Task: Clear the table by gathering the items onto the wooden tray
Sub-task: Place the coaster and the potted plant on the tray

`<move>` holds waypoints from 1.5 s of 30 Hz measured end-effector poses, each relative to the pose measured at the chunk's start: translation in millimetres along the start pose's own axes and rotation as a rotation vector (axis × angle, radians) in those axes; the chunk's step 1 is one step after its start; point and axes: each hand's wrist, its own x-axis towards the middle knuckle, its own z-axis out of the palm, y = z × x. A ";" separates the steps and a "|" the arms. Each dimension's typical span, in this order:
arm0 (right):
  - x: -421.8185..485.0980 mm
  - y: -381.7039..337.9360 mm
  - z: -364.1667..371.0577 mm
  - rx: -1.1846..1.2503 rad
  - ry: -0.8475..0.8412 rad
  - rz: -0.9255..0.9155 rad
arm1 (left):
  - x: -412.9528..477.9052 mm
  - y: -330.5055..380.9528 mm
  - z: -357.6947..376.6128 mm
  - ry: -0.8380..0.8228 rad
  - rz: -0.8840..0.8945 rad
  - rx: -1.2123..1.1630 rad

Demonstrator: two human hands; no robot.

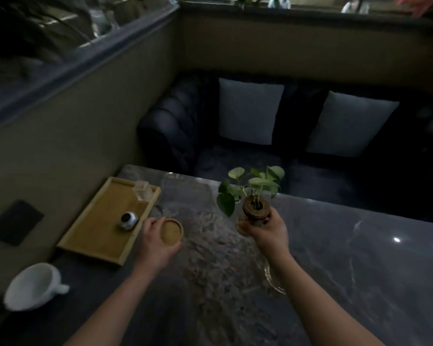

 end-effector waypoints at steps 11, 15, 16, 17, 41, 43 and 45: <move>-3.7 -66.0 124.8 0.027 -0.114 -0.056 | 46.7 -99.8 -63.9 0.099 -0.178 0.017; 2.2 -75.4 157.3 0.052 -0.132 -0.055 | 79.8 -127.3 -73.9 0.109 -0.259 0.026; 4.1 -77.4 164.0 0.050 -0.137 -0.052 | 90.7 -133.8 -76.2 0.102 -0.277 0.025; 6.1 -79.6 170.1 0.046 -0.145 -0.051 | 102.4 -140.1 -78.0 0.093 -0.289 0.024; 76.4 -138.4 235.3 -0.065 -0.247 -0.176 | 233.5 -190.2 -34.9 0.003 -0.206 0.200; 79.7 -146.5 241.2 -0.032 -0.266 -0.180 | 217.5 -187.9 -41.0 0.086 -0.198 0.150; 83.0 -157.3 249.0 -0.014 -0.285 -0.192 | 190.0 -188.2 -42.5 0.192 -0.211 0.108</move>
